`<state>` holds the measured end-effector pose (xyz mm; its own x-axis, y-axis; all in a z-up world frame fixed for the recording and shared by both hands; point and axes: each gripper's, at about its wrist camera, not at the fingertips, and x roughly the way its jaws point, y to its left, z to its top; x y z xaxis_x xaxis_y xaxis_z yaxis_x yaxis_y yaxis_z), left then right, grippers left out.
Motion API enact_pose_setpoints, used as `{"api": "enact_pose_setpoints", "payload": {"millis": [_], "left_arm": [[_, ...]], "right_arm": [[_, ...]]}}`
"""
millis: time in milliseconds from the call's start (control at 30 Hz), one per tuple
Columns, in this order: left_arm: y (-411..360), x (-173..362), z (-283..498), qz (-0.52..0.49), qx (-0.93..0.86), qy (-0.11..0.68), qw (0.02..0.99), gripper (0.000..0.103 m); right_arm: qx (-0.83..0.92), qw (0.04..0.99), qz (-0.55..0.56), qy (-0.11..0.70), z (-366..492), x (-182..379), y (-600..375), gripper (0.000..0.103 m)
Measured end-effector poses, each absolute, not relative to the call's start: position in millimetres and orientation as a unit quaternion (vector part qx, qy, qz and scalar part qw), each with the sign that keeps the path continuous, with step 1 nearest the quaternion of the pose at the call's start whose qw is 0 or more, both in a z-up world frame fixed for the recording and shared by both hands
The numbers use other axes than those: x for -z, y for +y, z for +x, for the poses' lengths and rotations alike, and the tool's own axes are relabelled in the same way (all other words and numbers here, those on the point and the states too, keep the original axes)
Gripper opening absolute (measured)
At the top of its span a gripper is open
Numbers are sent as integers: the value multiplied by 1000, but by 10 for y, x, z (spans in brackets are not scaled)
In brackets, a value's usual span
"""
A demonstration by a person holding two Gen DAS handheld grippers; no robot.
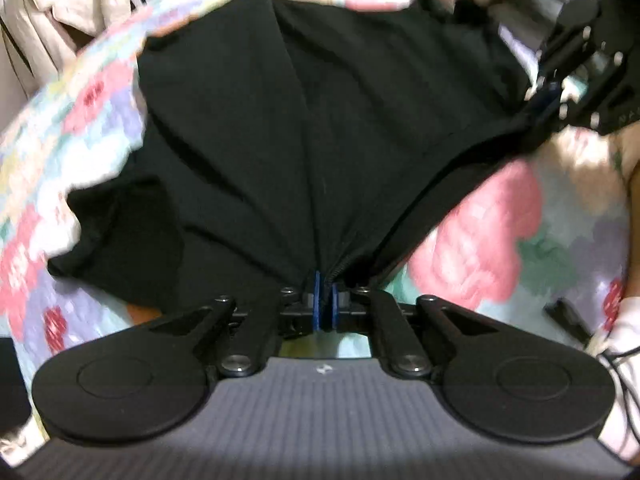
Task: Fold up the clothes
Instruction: 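Grasp the top's hem with the left gripper while the right gripper holds the shoulder, stretching it flat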
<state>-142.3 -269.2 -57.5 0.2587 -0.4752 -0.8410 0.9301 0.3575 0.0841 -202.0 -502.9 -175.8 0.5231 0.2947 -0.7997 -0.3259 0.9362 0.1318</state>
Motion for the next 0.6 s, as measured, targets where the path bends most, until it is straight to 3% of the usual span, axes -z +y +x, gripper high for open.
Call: {"api": "enact_pose_setpoints", "payload": {"millis": [33,100,167,267,467,600], "left_arm": [[-2654,442,-1364,278,481,376,742,14],[-2562,170,-1245,235,480,363,763,36],[-2489,-64,-1134,199,474,338,789,53],[-2457,-259,-887,146,448,301,829,70],[-2935,-113,-154,109,416,269,862,78],[-3450,283,385,125,400,306,855,78]], "right_arm": [[-177,868,-28,463,-2023,1774,-4992,15],[-179,873,-12,453,-2074,1646,-5058,16],[-175,883,10,435,-2111,1484,-5176,33],[-163,903,54,395,-2143,1191,-5432,39],[-129,934,84,322,-1818,760,-5944,43],[-126,929,83,338,-1262,796,-6220,42]]}}
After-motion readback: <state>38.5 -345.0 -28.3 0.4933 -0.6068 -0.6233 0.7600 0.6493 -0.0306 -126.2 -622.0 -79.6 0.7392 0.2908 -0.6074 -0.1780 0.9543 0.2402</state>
